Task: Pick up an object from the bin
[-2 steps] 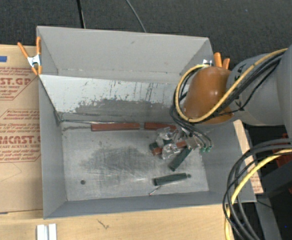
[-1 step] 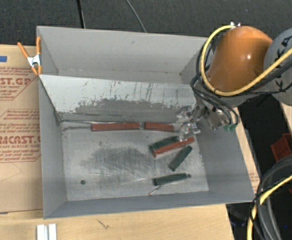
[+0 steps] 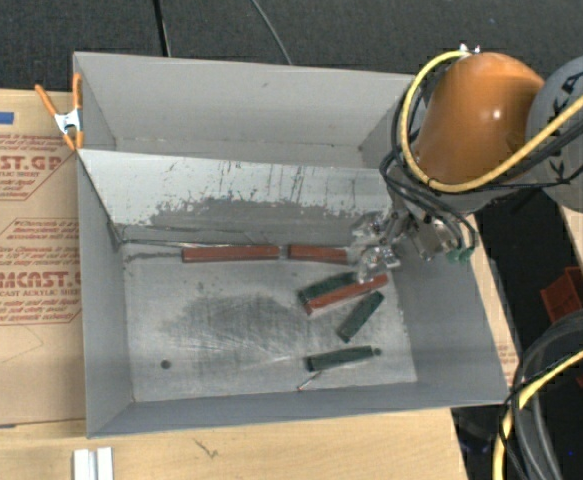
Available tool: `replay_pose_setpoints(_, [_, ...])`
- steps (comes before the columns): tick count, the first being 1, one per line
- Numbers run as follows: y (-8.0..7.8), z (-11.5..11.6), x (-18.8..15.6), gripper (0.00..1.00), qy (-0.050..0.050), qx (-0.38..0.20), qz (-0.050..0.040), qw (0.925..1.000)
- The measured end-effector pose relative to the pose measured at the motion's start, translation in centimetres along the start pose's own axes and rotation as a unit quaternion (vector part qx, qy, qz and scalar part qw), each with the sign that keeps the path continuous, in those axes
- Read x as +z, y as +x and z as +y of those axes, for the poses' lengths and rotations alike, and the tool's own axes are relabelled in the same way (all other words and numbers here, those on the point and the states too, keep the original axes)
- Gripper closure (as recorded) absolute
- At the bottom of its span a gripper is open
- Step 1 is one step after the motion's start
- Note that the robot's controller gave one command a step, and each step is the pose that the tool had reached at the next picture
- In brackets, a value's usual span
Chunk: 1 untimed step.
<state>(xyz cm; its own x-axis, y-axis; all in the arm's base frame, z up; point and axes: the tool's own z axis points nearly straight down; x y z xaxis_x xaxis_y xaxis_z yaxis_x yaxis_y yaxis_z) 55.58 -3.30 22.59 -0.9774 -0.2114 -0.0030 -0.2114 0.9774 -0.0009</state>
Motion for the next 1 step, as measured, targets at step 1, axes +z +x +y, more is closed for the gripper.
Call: replay_pose_setpoints(1, [1.82,-1.80,7.11,0.00,-0.001,0.111,0.0024,0.9938])
